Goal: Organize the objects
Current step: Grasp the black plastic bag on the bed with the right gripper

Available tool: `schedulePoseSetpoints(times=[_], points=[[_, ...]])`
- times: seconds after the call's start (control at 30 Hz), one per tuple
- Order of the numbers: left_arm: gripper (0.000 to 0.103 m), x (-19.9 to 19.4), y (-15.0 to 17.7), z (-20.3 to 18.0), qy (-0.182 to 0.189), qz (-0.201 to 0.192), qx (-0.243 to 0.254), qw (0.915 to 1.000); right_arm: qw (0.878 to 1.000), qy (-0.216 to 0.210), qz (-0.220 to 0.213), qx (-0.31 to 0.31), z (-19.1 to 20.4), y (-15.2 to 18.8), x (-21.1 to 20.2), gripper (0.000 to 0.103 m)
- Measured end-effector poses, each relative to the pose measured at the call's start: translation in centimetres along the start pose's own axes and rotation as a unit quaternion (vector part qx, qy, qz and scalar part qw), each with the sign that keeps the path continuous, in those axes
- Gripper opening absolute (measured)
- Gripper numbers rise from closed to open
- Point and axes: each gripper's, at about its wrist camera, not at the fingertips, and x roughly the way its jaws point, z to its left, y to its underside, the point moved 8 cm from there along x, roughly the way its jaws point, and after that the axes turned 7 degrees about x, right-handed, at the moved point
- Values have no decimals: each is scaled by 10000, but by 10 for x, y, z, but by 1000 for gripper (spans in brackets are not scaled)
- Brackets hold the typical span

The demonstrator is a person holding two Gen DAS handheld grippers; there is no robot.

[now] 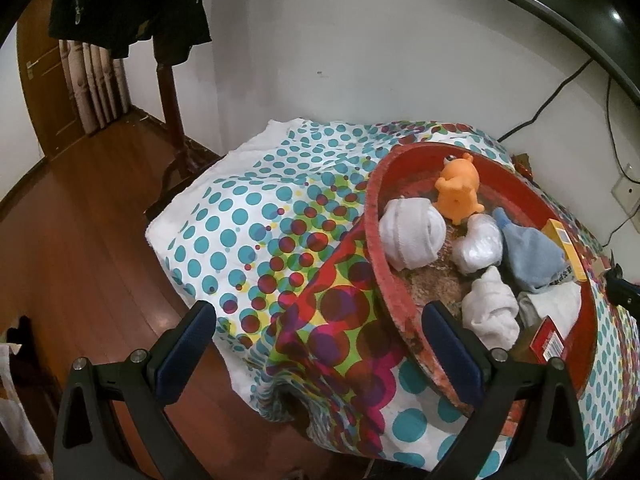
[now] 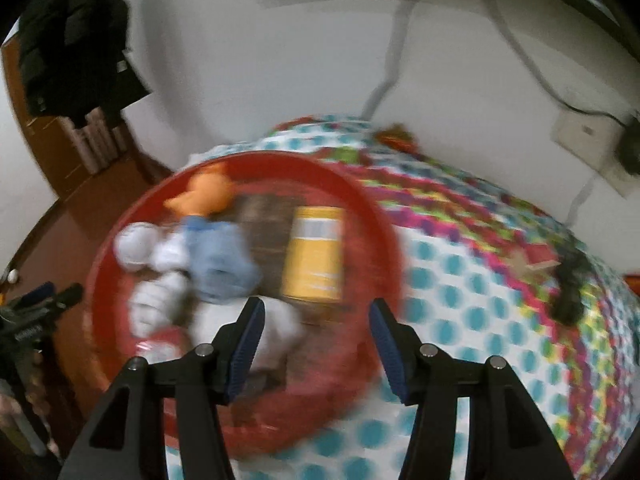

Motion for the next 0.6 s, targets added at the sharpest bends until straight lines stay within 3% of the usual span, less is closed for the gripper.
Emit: schedulePoseSetpoints(times=[0.3, 0.4, 0.6], points=[[103, 2, 3, -9, 28, 51, 145, 9999, 9872, 1216, -64, 1027, -167, 1, 17, 56], [103, 3, 4, -12, 57, 74, 156, 9998, 9807, 1435, -72, 1329, -210, 1, 27, 56], [103, 5, 4, -16, -68, 36, 295, 9995, 9730, 1375, -136, 1848, -252, -8, 50, 62]])
